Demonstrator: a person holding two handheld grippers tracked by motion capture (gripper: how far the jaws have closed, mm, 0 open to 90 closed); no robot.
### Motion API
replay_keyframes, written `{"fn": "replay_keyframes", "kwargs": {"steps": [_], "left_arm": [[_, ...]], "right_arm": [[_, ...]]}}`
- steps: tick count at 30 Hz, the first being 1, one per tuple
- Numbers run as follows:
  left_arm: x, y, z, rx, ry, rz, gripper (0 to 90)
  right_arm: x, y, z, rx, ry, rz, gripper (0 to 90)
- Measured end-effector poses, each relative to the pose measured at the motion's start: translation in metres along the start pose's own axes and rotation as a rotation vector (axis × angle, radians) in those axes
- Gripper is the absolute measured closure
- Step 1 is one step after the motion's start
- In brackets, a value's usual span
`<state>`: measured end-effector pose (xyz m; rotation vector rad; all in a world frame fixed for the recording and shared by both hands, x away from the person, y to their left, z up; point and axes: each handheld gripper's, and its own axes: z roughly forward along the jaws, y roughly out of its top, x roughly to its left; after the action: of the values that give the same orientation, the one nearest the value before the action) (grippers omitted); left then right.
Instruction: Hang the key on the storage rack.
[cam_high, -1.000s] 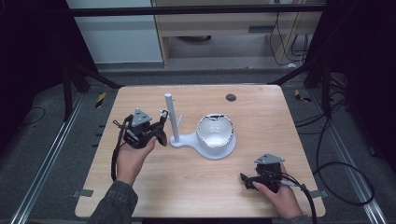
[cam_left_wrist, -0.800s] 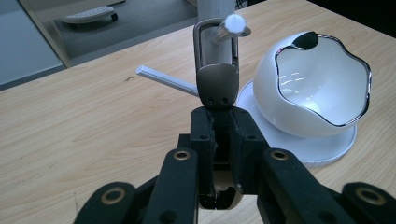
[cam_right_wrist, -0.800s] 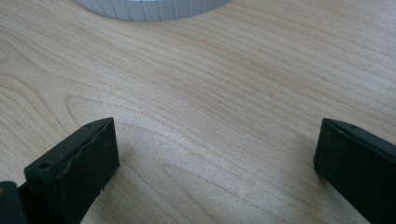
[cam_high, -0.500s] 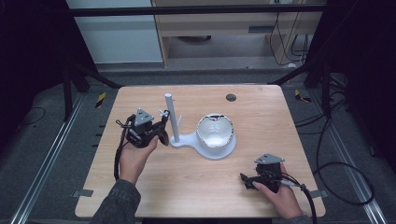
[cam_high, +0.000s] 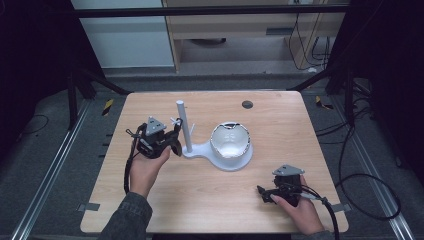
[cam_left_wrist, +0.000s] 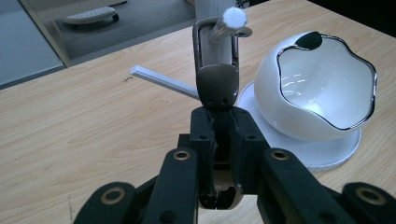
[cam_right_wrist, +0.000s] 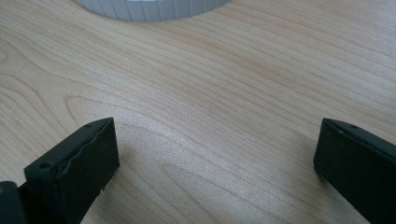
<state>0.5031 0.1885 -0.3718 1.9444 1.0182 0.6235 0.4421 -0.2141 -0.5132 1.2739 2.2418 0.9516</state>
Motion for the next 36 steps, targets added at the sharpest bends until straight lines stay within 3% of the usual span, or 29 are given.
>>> {"fn": "replay_keyframes", "kwargs": {"steps": [36], "left_arm": [[-0.003, -0.007, 0.015, -0.047, 0.016, -0.025, 80.0]], "right_arm": [[0.000, 0.000, 0.000, 0.000, 0.000, 0.000, 0.4]]}}
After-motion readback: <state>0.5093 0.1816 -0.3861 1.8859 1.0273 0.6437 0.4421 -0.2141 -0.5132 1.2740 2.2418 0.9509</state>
